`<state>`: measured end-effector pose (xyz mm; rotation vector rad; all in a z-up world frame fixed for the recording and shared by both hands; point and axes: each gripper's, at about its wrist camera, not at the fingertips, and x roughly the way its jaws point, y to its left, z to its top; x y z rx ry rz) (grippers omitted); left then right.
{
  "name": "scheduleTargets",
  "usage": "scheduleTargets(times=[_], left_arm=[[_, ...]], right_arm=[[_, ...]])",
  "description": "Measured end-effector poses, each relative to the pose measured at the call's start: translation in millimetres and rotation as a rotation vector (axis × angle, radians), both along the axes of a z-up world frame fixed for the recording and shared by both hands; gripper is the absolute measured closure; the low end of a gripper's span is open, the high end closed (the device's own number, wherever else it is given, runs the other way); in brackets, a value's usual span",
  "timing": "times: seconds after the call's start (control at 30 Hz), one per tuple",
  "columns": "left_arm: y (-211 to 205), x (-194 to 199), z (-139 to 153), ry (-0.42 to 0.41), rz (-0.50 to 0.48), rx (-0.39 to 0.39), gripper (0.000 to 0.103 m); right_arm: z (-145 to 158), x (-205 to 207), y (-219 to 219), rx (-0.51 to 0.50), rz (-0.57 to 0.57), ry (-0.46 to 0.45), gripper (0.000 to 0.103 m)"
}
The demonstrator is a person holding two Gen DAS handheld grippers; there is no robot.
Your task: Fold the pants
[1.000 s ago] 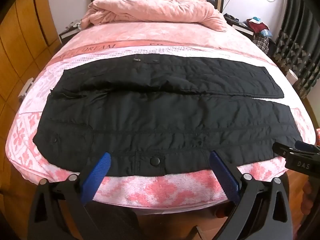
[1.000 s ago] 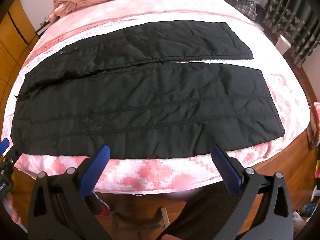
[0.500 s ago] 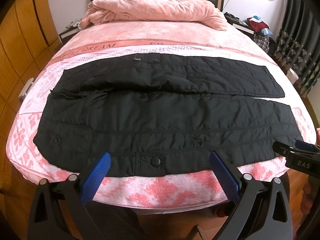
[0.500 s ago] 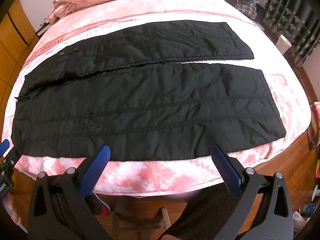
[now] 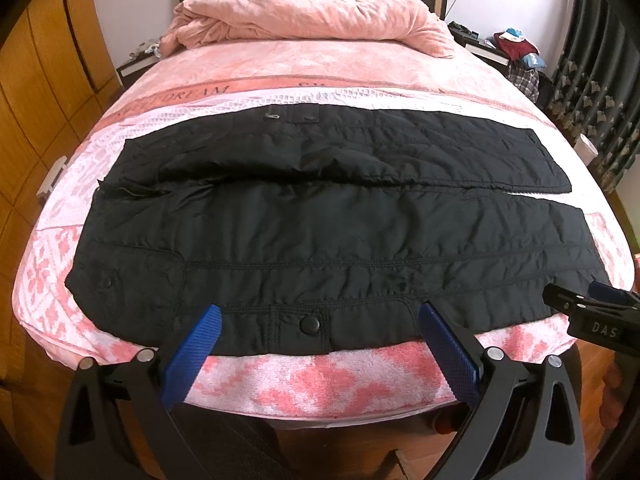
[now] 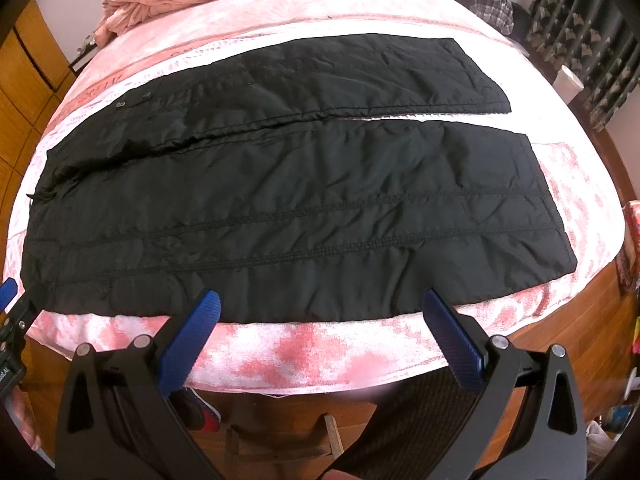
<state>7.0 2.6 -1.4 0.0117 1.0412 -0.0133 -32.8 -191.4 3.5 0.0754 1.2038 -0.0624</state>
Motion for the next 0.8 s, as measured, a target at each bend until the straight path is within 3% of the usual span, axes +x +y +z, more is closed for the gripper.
scheduleTargets(times=[0.8], left_arm=[[-0.5,3.4,-0.2,0.002,0.001,0.004,0.004]], right_arm=[[0.8,5.9,-1.6,0.001,0.001,-0.003,0.002]])
